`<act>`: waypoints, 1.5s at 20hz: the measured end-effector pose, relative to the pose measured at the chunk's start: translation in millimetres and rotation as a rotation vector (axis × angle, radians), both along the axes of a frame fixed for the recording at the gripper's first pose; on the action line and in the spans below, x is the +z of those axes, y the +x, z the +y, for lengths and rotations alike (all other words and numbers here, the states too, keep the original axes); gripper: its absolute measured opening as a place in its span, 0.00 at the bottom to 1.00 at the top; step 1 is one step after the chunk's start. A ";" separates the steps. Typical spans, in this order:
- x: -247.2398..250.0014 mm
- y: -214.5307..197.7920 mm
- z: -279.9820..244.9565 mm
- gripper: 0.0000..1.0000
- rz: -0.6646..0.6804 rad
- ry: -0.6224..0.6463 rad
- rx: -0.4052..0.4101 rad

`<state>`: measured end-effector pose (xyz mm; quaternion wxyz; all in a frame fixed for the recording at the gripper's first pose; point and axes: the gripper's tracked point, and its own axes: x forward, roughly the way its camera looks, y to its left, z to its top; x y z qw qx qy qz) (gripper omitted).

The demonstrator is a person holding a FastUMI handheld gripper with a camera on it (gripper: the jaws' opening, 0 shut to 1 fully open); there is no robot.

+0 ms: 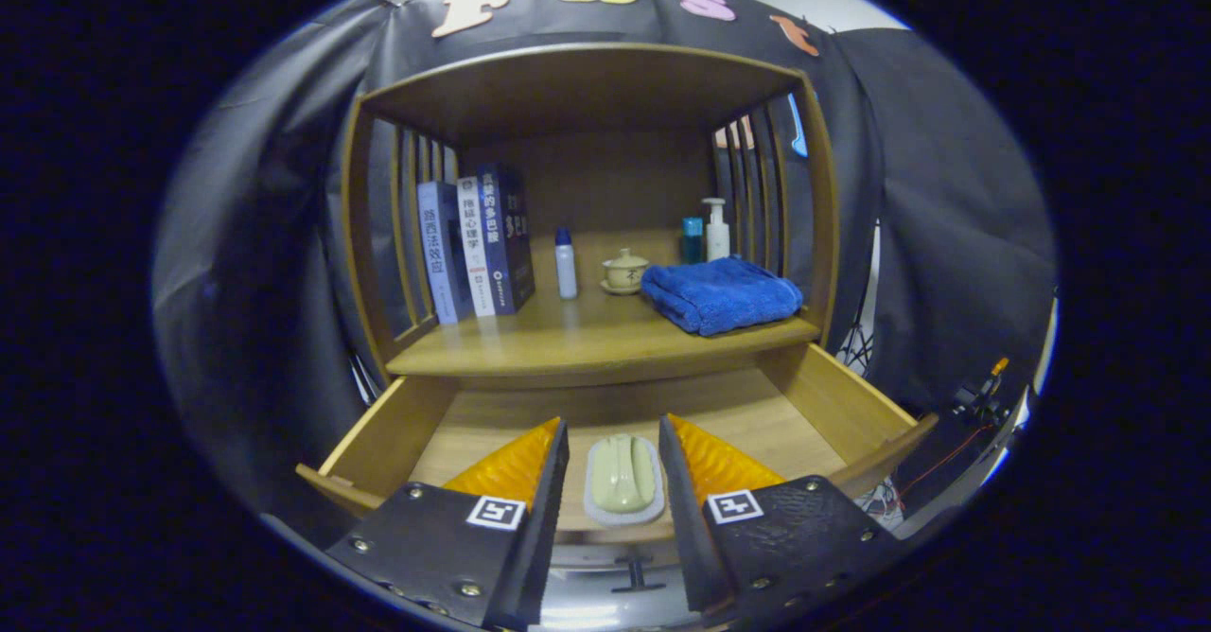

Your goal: Pull open the drawer, take out the items inside it, and place them on the countertop above the cabinet.

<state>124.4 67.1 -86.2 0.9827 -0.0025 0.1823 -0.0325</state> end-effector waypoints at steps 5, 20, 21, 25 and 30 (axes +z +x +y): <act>-40.3 40.8 -7.4 0.56 0.216 -0.026 -0.029; -127.9 56.3 -9.7 0.18 0.554 -0.052 -0.044; -126.6 56.1 -11.6 0.18 0.556 -0.068 -0.056; -117.0 54.4 -12.6 0.18 0.539 -0.096 -0.061; -78.0 48.3 -7.1 0.18 0.459 -0.111 -0.059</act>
